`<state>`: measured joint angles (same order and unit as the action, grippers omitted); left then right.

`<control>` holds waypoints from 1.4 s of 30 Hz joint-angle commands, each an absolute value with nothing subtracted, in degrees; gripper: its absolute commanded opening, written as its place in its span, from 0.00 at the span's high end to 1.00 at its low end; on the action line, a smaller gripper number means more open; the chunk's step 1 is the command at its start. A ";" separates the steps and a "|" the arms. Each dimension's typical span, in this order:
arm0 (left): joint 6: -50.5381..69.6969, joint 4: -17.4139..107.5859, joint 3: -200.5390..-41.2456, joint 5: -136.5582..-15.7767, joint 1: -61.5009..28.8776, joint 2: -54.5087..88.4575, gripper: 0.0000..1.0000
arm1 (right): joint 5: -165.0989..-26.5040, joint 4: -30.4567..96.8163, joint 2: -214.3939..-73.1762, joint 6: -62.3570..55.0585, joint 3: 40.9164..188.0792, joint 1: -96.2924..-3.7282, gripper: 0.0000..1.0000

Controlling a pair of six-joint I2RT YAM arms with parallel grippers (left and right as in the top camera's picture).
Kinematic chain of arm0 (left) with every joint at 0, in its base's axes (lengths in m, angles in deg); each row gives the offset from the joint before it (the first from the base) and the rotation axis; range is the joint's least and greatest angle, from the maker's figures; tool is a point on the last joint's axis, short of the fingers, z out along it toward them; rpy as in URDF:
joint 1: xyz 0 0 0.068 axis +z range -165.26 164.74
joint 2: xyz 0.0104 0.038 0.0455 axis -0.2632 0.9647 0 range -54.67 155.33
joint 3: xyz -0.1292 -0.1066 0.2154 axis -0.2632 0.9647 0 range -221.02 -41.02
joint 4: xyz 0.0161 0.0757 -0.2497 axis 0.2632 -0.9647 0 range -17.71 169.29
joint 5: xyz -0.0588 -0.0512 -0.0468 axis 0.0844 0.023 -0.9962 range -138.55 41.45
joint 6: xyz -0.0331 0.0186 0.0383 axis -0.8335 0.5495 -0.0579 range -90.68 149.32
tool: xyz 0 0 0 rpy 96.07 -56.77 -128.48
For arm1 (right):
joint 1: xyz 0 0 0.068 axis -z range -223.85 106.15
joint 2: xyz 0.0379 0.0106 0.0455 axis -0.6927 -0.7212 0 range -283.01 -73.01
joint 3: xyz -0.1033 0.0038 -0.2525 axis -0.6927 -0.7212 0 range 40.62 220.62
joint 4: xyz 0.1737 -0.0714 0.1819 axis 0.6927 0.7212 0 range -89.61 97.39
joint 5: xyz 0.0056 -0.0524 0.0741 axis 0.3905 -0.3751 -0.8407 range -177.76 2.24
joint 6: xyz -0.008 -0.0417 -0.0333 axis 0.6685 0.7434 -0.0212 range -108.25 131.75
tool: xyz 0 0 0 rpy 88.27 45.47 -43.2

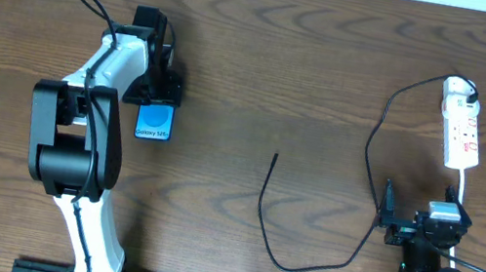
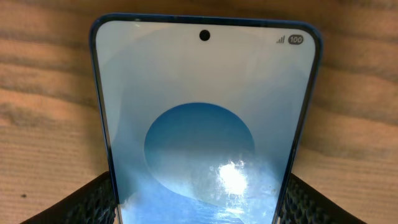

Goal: Plug charger to phone and switch on socket

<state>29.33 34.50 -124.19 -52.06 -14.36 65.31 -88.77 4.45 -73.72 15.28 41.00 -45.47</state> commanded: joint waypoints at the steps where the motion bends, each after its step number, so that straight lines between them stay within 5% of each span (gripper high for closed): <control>1: 29.31 32.92 -123.84 -50.46 -14.33 66.93 0.93 | -88.32 4.73 -73.39 14.78 40.96 -45.34 0.01; 42: 29.28 33.97 -123.84 -52.61 -14.33 56.24 0.93 | -88.32 4.73 -73.39 14.78 40.96 -45.34 0.01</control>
